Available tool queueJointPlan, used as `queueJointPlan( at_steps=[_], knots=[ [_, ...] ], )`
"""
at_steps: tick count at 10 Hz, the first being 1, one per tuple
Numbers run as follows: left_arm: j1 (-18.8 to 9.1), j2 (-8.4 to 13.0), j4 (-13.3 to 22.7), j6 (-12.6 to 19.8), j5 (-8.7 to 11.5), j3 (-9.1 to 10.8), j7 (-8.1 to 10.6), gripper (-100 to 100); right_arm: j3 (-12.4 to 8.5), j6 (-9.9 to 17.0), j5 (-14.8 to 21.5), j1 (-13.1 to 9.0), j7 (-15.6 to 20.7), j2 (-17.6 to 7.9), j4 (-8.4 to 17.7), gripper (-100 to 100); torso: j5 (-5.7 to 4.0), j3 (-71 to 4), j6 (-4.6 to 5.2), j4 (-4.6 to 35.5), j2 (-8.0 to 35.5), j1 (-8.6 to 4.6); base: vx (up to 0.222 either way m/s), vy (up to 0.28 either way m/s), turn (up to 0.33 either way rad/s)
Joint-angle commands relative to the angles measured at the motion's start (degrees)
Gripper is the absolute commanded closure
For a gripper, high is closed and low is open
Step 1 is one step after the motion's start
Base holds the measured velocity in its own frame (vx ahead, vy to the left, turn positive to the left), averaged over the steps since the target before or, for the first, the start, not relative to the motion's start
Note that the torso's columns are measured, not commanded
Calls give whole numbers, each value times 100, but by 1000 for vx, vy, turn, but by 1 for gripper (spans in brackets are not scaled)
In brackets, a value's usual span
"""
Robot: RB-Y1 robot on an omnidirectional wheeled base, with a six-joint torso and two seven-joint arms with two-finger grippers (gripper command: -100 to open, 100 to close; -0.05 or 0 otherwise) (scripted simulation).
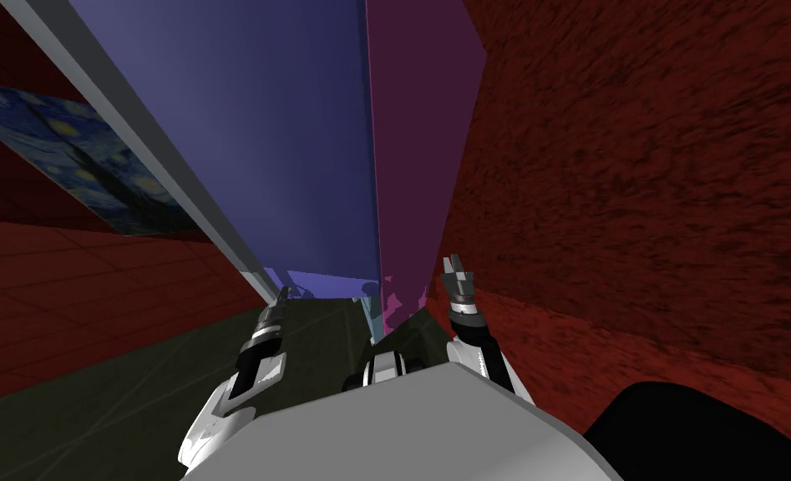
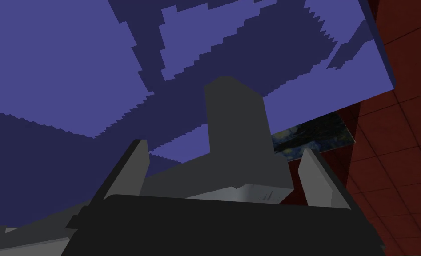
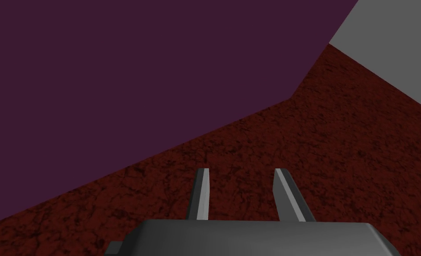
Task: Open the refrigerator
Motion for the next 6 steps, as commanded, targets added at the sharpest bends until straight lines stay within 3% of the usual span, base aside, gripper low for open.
queueJointPlan(
  at_steps=[1, 2, 3, 5, 6],
  knots=[
    [40, -2, -414, 122, -78, -42, 212, -100, 0, 0, 0, -1, 0, 0, 0, 0, -6, -8, 3, 5, -7, 7, 35, -34, 36],
    [40, -2, -414, 122, -78, -42, 212, -100, 0, 0, 0, -2, 0, 0, 0, 0, -23, -3, 22, 26, 8, 7, 2, 1, -40],
    [239, -137, -555, 327, -311, -198, 481, -100, 0, 0, 0, -2, 0, -1, 0, 0, -29, 8, 17, 32, 26, 0, 82, 2, 235],
    [239, -137, -846, 327, -311, -198, 481, -100, 0, 0, 0, -1, 0, 0, 0, 0, -16, 2, -6, 14, 12, 0, 72, -37, 134],
    [389, -174, -806, 450, -324, -251, 499, -100, 0, 0, 0, -1, 0, 0, 0, 0, -32, 11, 14, 36, 33, -8, 15, -3, 2]
  ],
)
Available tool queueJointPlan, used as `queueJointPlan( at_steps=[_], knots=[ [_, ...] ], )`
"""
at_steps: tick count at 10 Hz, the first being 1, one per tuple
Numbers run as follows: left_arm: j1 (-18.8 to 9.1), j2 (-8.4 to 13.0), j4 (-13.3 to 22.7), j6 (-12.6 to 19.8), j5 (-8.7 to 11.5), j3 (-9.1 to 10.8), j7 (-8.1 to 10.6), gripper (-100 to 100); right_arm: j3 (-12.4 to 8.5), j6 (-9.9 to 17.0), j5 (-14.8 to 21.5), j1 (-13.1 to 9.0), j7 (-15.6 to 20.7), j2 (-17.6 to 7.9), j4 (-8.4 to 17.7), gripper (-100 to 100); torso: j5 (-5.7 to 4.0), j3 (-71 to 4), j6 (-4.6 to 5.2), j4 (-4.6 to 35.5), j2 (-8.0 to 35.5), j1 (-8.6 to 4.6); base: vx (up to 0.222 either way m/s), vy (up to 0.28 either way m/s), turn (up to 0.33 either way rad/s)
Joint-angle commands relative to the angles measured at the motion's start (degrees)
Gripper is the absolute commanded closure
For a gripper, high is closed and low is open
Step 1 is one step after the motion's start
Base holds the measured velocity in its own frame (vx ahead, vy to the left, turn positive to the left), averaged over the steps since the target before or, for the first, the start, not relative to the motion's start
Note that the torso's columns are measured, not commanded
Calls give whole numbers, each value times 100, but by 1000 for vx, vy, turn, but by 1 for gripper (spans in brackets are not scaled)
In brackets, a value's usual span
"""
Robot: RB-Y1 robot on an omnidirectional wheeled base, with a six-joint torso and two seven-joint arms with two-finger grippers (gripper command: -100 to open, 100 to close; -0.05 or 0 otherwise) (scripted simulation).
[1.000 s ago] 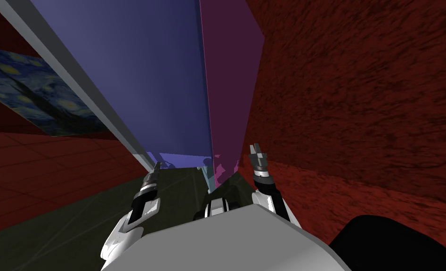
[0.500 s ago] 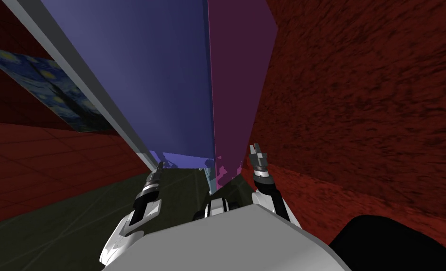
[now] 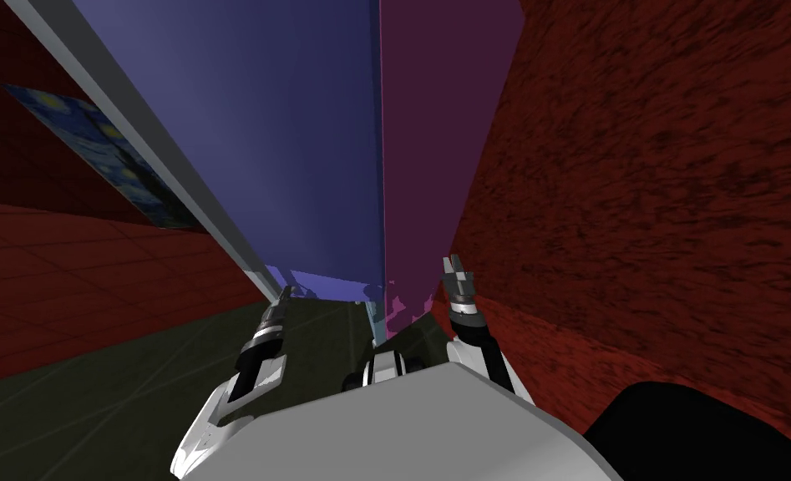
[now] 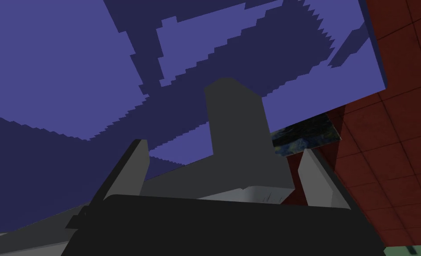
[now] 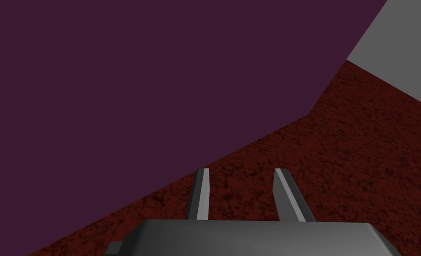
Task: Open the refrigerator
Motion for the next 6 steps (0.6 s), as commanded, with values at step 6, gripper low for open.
queueJointPlan(
  at_steps=[6],
  knots=[
    [86, -42, 80, 114, -13, -8, -1, 0, 0, 0, 0, -1, 0, 0, 0, 0, 59, -25, 13, -68, -64, 37, 2, 1, -1]
  ],
)
